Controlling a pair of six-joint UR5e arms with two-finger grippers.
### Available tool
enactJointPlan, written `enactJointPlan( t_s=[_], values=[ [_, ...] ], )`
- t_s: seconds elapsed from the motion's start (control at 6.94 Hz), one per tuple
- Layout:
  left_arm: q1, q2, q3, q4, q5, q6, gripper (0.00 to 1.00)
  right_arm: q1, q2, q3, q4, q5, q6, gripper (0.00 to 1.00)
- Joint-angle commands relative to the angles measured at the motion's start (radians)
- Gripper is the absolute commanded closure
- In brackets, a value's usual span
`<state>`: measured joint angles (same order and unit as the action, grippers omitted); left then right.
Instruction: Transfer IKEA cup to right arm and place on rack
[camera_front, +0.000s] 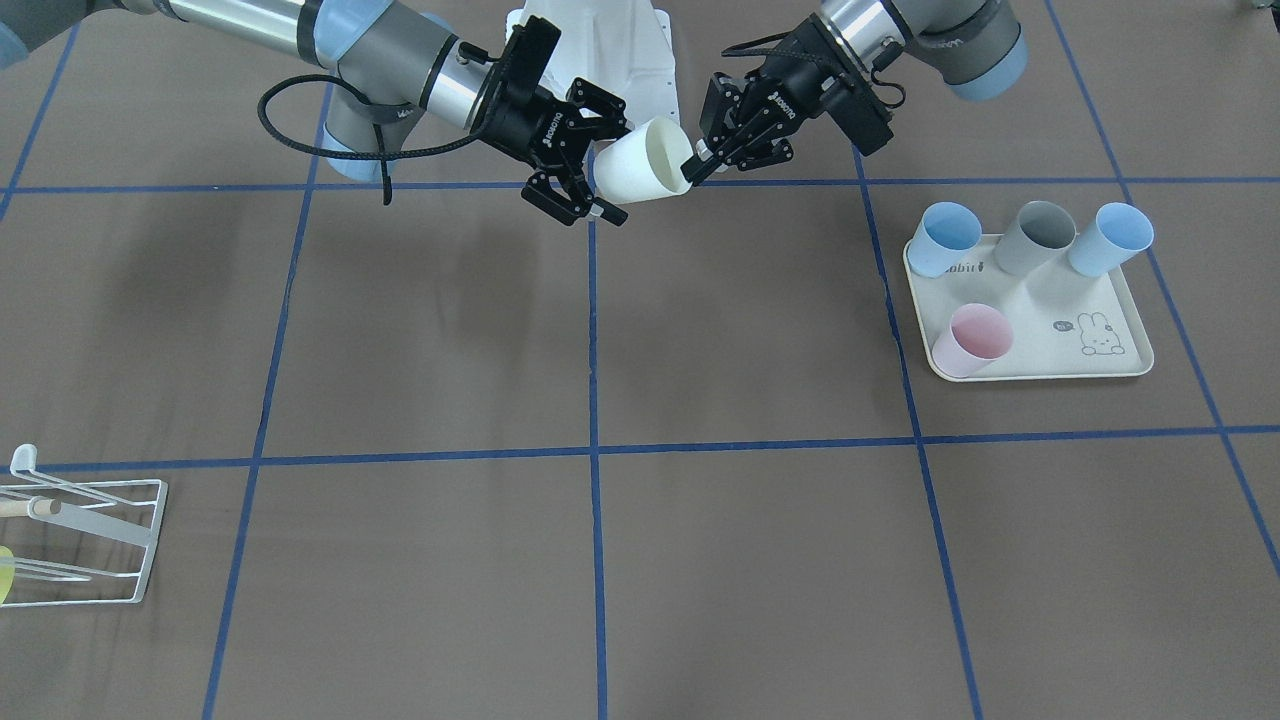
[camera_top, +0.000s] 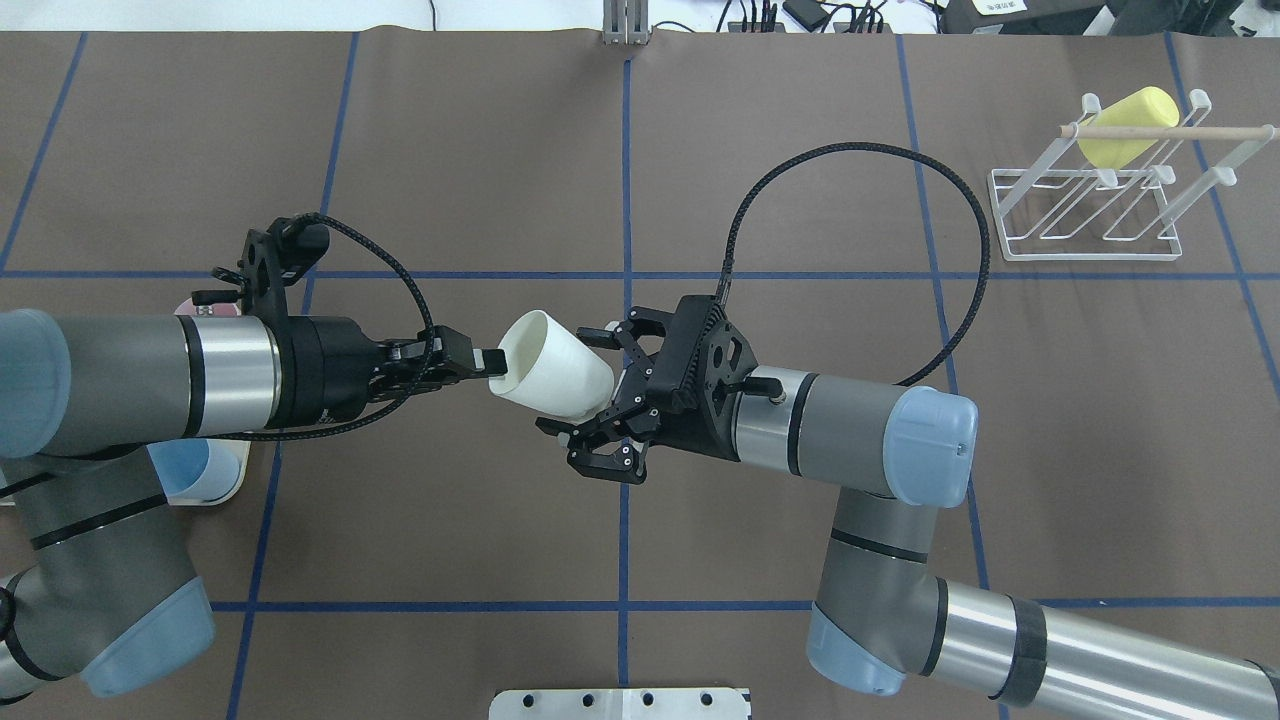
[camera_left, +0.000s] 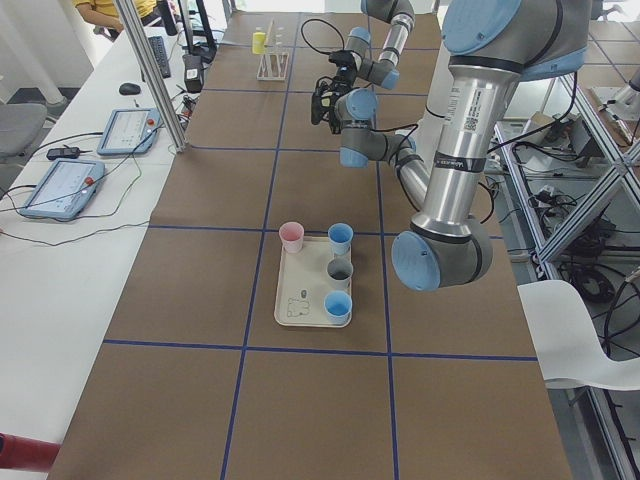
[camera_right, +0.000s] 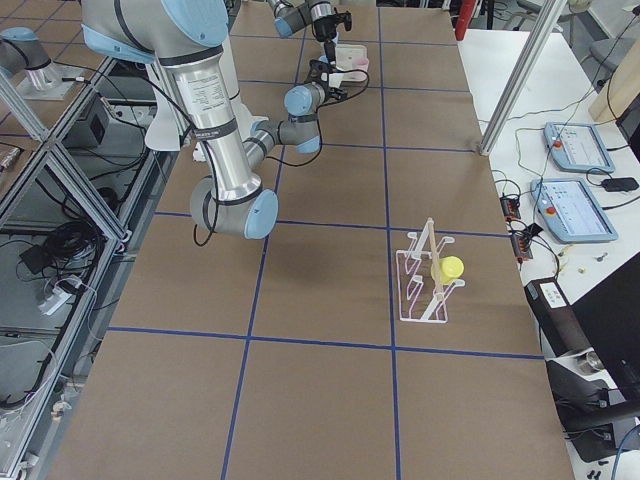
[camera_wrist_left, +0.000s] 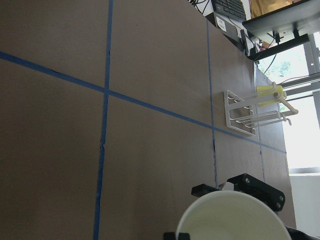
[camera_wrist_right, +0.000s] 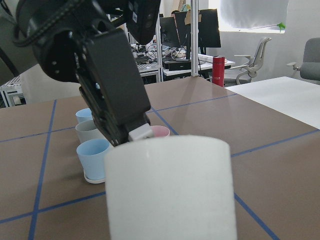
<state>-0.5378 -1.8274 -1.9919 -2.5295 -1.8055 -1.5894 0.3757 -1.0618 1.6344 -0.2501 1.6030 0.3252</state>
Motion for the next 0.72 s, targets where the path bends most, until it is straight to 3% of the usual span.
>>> enactJointPlan(
  t_s=[0.0, 0.14, 0.43, 0.58],
  values=[
    [-0.001, -0.001, 0.001, 0.000, 0.000, 0.002, 1.00, 0.000, -0.001, 0.002, 0.000, 0.000, 0.000, 0.05],
    [-0.001, -0.001, 0.001, 0.000, 0.000, 0.002, 1.00, 0.002, -0.001, 0.005, 0.000, 0.000, -0.002, 0.11],
    [-0.001, -0.001, -0.001, -0.002, -0.002, 0.002, 1.00, 0.002, -0.003, 0.008, 0.000, 0.000, 0.011, 0.52],
    [-0.002, -0.001, -0.007, -0.003, 0.000, 0.002, 0.55, 0.002, -0.004, 0.008, 0.002, 0.000, 0.011, 0.58]
  ],
)
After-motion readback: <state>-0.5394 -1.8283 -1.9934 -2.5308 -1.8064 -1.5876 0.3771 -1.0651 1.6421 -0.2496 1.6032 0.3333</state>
